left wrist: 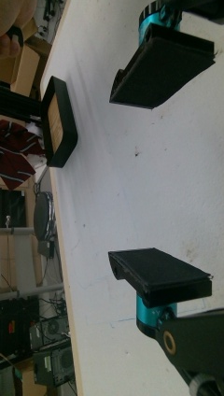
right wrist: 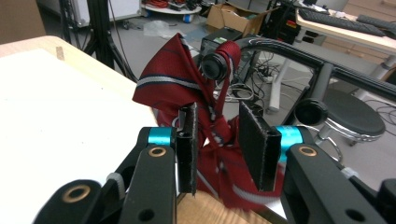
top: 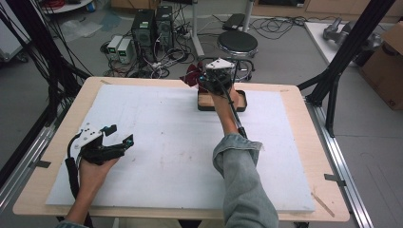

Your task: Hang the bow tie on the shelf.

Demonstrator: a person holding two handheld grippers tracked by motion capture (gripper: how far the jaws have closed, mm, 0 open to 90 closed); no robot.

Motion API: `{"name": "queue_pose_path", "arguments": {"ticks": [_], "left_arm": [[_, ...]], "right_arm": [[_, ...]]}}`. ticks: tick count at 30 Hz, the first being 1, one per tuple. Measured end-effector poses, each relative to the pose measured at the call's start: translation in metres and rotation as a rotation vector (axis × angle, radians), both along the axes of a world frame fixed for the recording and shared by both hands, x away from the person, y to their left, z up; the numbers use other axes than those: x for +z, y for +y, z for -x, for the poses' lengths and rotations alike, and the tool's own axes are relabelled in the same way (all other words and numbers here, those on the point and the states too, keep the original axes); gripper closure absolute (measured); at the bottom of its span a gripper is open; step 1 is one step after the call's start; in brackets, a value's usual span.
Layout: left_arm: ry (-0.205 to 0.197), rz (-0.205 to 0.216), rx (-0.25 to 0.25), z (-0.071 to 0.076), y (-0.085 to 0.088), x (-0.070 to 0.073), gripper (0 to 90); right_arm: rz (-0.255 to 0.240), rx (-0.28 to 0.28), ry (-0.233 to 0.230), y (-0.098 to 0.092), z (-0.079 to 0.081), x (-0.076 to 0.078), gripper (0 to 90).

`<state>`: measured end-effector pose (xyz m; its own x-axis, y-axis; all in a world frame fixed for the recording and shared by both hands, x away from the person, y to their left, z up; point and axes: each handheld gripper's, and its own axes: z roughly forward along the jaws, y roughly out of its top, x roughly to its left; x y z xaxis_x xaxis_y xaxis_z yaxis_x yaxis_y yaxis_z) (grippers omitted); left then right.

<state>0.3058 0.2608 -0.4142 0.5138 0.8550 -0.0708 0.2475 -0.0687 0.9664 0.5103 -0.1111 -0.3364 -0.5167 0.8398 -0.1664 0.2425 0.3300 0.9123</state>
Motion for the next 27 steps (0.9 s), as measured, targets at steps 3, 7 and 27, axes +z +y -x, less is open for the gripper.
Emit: {"name": "queue_pose_path", "arguments": {"ticks": [3,7,27], "left_arm": [[0.001,0.0,-0.001,0.0,0.0,0.0,20.5],[0.0,0.002,0.001,0.0,0.0,0.0,20.5],[-0.003,-0.001,0.002,0.003,-0.002,0.0,20.5]], "right_arm": [[-0.008,0.007,0.005,-0.001,0.002,0.001,64.9],[-0.033,0.021,0.002,-0.002,0.009,0.005,57.0],[-0.084,0.042,-0.056,-0.02,0.041,0.039,34.4]]}}
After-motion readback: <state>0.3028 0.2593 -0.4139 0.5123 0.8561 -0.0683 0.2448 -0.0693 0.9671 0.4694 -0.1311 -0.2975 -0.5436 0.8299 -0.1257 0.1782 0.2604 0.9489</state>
